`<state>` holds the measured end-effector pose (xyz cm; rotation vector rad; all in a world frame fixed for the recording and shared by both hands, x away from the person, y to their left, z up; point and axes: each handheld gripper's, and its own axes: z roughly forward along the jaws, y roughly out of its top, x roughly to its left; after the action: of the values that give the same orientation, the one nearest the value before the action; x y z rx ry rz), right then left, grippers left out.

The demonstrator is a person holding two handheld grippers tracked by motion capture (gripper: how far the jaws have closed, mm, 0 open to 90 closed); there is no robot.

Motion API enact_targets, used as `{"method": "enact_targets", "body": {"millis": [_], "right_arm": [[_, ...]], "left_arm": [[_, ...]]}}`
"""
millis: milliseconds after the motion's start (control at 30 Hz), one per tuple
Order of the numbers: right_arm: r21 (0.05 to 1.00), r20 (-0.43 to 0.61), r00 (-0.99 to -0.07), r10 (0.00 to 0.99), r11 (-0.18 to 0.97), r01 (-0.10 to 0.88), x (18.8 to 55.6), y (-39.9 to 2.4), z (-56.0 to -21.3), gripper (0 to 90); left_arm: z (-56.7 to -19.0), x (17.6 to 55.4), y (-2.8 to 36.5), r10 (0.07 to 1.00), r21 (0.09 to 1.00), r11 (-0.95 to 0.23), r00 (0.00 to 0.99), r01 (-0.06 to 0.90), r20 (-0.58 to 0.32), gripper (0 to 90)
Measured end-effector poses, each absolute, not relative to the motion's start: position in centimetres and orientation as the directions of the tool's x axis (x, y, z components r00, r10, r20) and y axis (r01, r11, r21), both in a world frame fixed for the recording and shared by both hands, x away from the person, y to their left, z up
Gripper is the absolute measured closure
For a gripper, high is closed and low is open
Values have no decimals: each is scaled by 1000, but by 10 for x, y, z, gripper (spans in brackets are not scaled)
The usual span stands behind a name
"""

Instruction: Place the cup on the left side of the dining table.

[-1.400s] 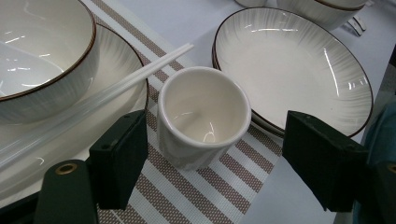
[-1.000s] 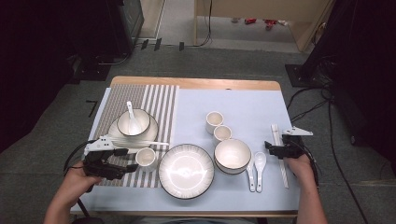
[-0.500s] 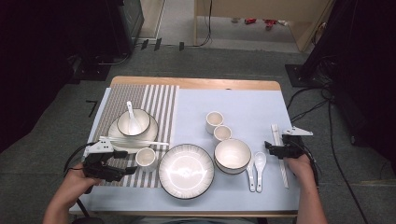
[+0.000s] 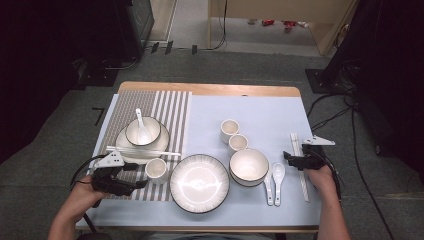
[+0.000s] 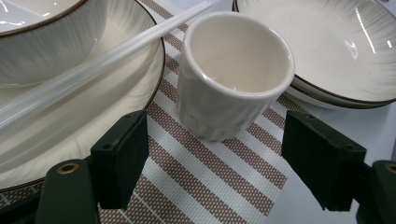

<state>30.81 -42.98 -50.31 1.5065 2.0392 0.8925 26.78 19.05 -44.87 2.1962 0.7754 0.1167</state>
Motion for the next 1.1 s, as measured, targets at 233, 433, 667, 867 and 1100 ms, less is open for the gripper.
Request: {"method": "enact_targets", "body": {"millis": [233,433,667,867,1100], "right_arm": [[724,21,-302,953,194,662,308,-430,-503,152],[724,21,-302,953,194,662,308,-430,-503,151],[725,22,-302,953,193,661,308,-430,-503,152],[725,22,-302,953,193,661,308,-430,-503,151],[725,22,-302,953,193,661,308,-430,-503,151]], "left_arm": [[-453,268,188,547,702,-534,825,472,-139,240],[-459,269,186,549,677,-547,822,492,-153,240],[-464,272,184,550,653,-562,819,508,-163,240],[-468,273,182,558,638,-569,813,519,-164,239],[-472,275,180,561,630,-576,812,521,-159,240]]}}
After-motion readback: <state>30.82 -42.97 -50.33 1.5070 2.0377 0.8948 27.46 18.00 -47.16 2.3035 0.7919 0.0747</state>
